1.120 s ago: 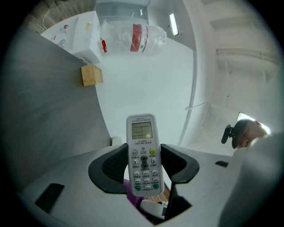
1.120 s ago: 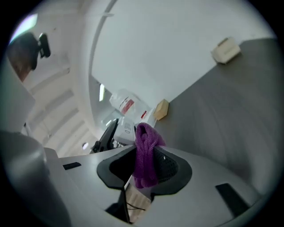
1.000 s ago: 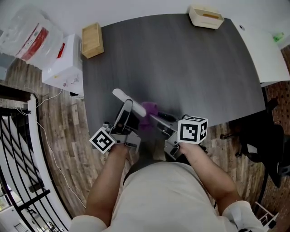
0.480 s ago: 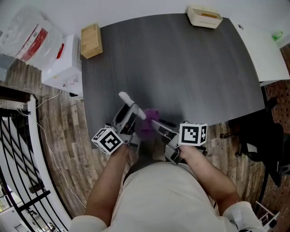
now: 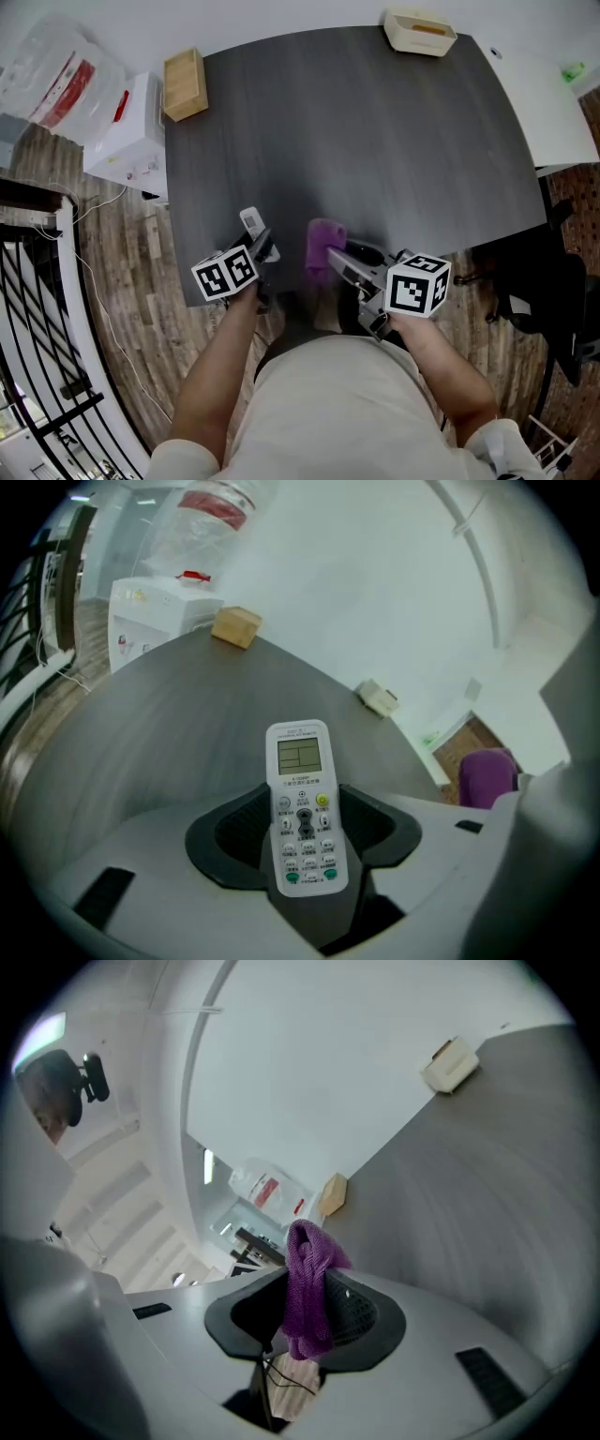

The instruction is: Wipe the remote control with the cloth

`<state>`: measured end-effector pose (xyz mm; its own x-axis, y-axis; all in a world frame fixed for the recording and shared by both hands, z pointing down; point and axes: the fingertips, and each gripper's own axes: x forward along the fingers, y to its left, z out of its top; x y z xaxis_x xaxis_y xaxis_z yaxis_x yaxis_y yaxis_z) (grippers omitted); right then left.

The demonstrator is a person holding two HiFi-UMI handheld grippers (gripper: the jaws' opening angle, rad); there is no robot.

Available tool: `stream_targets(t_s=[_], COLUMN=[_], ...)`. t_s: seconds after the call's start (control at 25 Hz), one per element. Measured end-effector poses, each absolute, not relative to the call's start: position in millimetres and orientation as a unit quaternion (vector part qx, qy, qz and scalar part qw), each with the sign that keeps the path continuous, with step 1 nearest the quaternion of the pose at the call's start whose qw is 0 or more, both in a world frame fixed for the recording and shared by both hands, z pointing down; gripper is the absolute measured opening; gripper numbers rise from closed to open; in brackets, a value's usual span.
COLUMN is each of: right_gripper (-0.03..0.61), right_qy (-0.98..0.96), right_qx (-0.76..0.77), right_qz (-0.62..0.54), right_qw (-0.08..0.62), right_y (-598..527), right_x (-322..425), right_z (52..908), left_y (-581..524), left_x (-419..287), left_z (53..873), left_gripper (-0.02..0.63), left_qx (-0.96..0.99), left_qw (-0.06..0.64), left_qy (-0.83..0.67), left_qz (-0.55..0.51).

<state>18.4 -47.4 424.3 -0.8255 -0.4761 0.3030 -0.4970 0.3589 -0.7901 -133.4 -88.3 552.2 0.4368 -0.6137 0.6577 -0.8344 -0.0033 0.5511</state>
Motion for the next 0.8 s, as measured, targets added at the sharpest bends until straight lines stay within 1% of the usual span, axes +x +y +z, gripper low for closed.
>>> stream_targets(t_s=[0.2,0.36,0.6,0.8], right_gripper=[0.11,0.11,0.112,0.112], right_qy=[-0.817,-0.818,-0.812,-0.81], right_qx=[0.332,0.354,0.375,0.377], right_qz=[0.471,0.453,0.447,0.449], right_qw=[0.013,0.025,0.022,0.02], right_y=[-57.3,-62.9,-74.1,-79.2], right_x=[53.6,81.0,115.7,129.0], right_z=[427.5,429.9,429.6,432.1], left_y=[-94.5,-99.3,-104.4,-106.3], left_x=[-134.3,-132.1,-129.9,-132.2], left_z=[571.1,584.2,600.2,606.4], left_gripper=[0.227,0.227,0.227,0.227], left_qx=[0.677,0.667,0.642,0.618], left_qw=[0.48,0.467,0.465,0.464], left_qy=[-0.522,-0.521,-0.53,-0.548], left_qz=[0.197,0.256,0.301,0.32])
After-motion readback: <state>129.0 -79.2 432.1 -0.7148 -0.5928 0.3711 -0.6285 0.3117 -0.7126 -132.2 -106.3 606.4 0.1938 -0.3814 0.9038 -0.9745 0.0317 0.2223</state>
